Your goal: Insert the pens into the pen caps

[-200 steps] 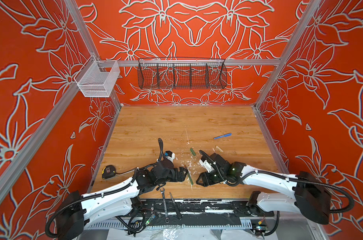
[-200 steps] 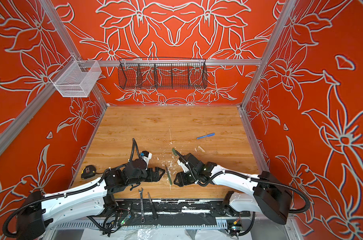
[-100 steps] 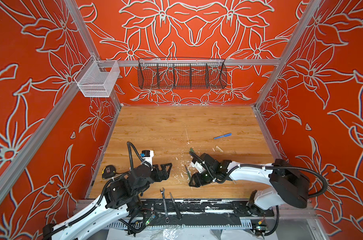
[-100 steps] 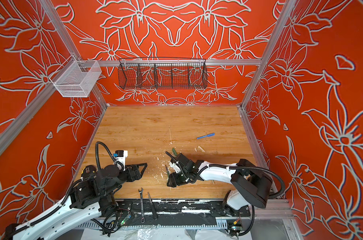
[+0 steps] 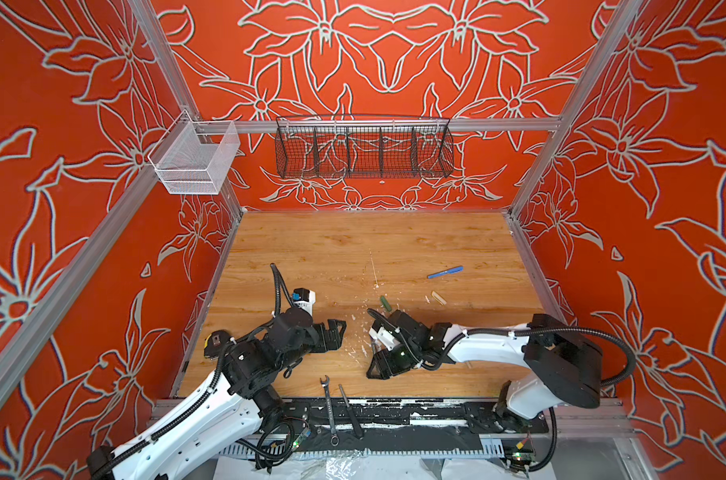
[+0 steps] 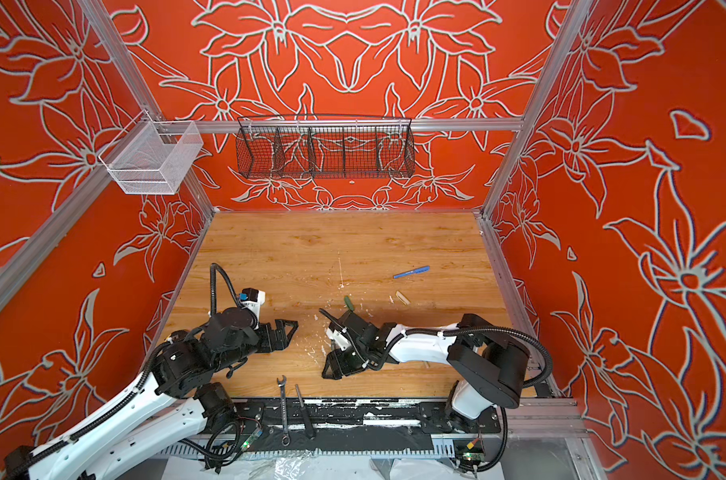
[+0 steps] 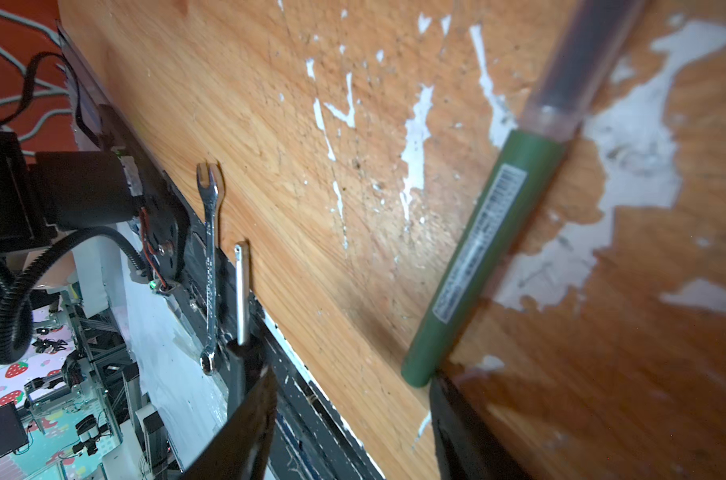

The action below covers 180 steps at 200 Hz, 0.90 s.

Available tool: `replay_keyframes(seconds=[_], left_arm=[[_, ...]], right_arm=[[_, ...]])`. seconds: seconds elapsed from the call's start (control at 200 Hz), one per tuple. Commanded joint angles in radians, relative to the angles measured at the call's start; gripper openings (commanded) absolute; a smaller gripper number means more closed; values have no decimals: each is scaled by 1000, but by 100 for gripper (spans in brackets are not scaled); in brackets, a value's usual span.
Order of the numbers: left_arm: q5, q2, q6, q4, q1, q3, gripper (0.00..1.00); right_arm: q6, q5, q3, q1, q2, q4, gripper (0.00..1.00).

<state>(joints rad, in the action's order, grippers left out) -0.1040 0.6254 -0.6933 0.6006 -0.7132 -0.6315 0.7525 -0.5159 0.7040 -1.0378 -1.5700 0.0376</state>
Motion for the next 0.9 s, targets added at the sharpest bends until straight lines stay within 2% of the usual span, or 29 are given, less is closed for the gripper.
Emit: replay_keyframes(seconds=[0.0,0.125,0.23,0.36,0.435,0.55,0.64,0.711,0.896], left_arm=[[38,19,44,-23,8,-5,97],[42,34,69,-31,8,-7,97],[46,41,80,-29,8,7,97],[111,87,77,-79,8,69,100],[171,132,69,-141,5,108,96],[179,209,33,-184,-49,122,92],[96,278,-11,-195,-150,115,91],[78,341,-48,-211,-195,108,88],[70,505,-123,-162,-248,42,75]], right_arm=[[83,1,-29,-11,-42,-117,60],[152,-34,-47,-14,-88,-286,60],[152,-21,-61,-10,-36,-269,59],[72,54,-52,16,115,4,60],[19,127,-47,49,228,220,59],[-3,270,-72,114,439,423,60],[-12,314,-91,178,589,503,60],[-16,344,-94,208,657,547,58],[-58,411,-47,216,678,655,58]])
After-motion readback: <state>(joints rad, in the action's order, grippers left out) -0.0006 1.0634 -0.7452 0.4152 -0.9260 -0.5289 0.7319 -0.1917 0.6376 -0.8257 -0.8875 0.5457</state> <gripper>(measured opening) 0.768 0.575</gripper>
